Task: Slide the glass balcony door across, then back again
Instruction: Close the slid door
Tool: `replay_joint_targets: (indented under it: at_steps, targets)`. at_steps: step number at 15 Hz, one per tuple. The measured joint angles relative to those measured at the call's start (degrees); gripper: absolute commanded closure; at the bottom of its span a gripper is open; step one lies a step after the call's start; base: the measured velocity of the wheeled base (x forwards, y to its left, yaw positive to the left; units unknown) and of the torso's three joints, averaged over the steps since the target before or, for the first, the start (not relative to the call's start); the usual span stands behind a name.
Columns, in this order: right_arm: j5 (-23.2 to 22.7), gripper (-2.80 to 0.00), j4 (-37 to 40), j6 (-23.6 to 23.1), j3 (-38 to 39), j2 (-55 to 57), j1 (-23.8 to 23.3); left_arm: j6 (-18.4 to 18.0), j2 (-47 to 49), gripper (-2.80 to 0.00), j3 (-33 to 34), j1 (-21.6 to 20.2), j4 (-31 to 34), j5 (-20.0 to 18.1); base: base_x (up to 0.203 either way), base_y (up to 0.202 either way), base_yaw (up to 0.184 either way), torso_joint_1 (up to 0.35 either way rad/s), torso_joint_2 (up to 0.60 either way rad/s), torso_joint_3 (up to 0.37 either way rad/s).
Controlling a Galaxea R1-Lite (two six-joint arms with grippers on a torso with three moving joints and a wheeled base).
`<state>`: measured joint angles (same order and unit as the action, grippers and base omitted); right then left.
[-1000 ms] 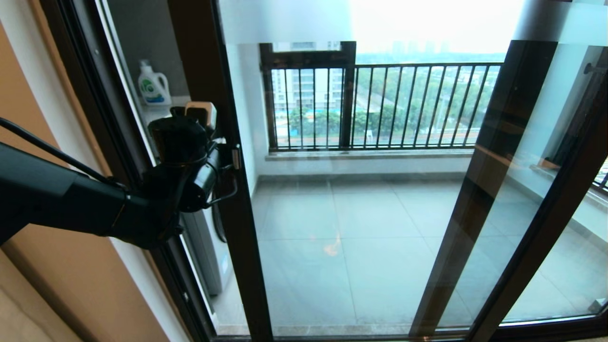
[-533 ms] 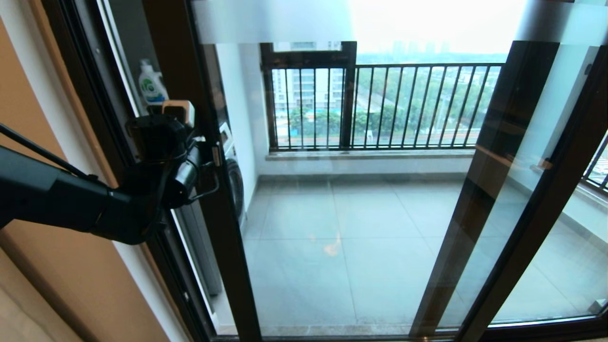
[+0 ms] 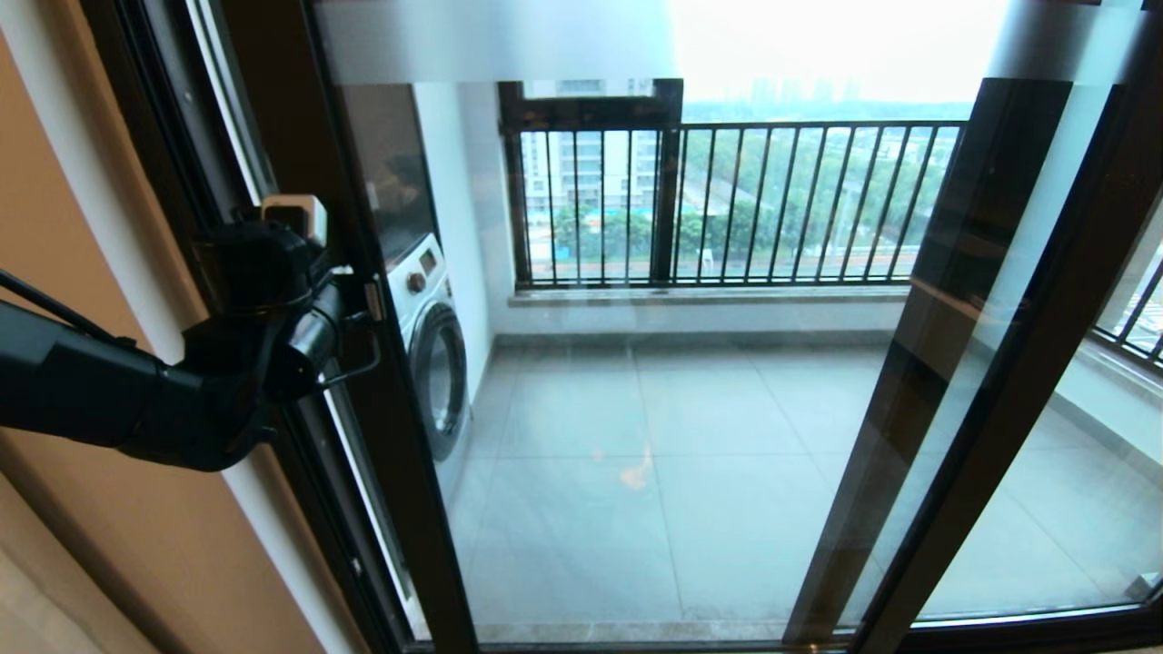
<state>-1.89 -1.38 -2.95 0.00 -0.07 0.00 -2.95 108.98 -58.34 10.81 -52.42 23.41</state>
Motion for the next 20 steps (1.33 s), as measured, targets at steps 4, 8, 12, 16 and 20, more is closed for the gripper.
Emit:
replay_joint_targets:
  at_steps: [4,8,12,16,20]
  targets:
    - [0.0,0.0,0.0,0.0,0.0,0.0,0.0,0.0,-0.2,0.0,0.0,-2.0,0.0,-1.0,0.0,0.0,0.0,0.0,0.0,0.0]
    - [0.0,0.0,0.0,0.0,0.0,0.0,0.0,0.1,-0.1,0.0,0.1,-4.2,0.0,-2.7,0.0,0.0,0.0,0.0,0.0,0.0]
    - [0.0,0.0,0.0,0.0,0.0,0.0,0.0,0.1,0.3,0.0,0.1,-6.4,0.0,-4.0,0.0,0.0,0.0,0.0,0.0,0.0]
    - [0.0,0.0,0.0,0.0,0.0,0.0,0.0,0.1,0.4,0.0,0.1,-8.2,0.0,-4.8,0.0,0.0,0.0,0.0,0.0,0.0]
    - [0.0,0.0,0.0,0.0,0.0,0.0,0.0,0.3,0.5,0.0,0.0,-9.3,-0.1,-4.6,0.0,0.0,0.0,0.0,0.0,0.0]
